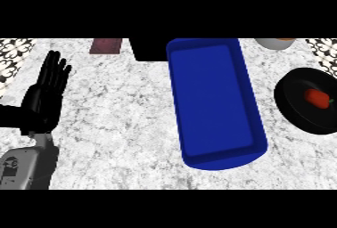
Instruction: Pick the bell pepper from the tray and place it in the pot
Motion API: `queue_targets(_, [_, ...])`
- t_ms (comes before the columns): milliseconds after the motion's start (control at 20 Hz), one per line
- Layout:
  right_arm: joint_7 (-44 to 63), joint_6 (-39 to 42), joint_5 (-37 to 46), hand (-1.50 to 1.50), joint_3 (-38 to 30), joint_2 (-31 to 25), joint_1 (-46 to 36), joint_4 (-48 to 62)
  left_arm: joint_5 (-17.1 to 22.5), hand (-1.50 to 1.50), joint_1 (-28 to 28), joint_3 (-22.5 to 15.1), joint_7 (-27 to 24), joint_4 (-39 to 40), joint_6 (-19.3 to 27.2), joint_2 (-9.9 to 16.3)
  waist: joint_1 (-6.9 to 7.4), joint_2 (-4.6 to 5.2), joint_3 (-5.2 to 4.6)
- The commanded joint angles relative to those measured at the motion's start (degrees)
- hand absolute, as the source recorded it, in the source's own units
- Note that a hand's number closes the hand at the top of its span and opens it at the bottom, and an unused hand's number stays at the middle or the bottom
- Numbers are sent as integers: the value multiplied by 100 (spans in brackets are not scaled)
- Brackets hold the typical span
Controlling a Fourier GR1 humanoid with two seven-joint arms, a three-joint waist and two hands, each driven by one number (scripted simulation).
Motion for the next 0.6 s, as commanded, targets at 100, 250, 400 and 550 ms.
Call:
queue_targets(100, [-835, 562, -786, -150, -603, -527, 623, 670, -29, 0, -63, -22, 57, 32, 3, -44, 10, 11, 4])
queue_targets(250, [-678, 816, -1002, -150, -729, -1015, 815, 586, -10, 0, -146, 109, 134, 31, 11, 61, -5, 5, 2])
queue_targets(400, [-1469, 1121, -1196, -150, -964, -1128, 1305, 1284, -55, 0, 70, -71, 238, -317, 45, -74, 16, 5, 8])
queue_targets(550, [-1538, 1250, -1262, -150, -921, -1511, 1394, 1679, -141, 0, 229, -85, -50, -137, 6, -138, 25, 10, 6])
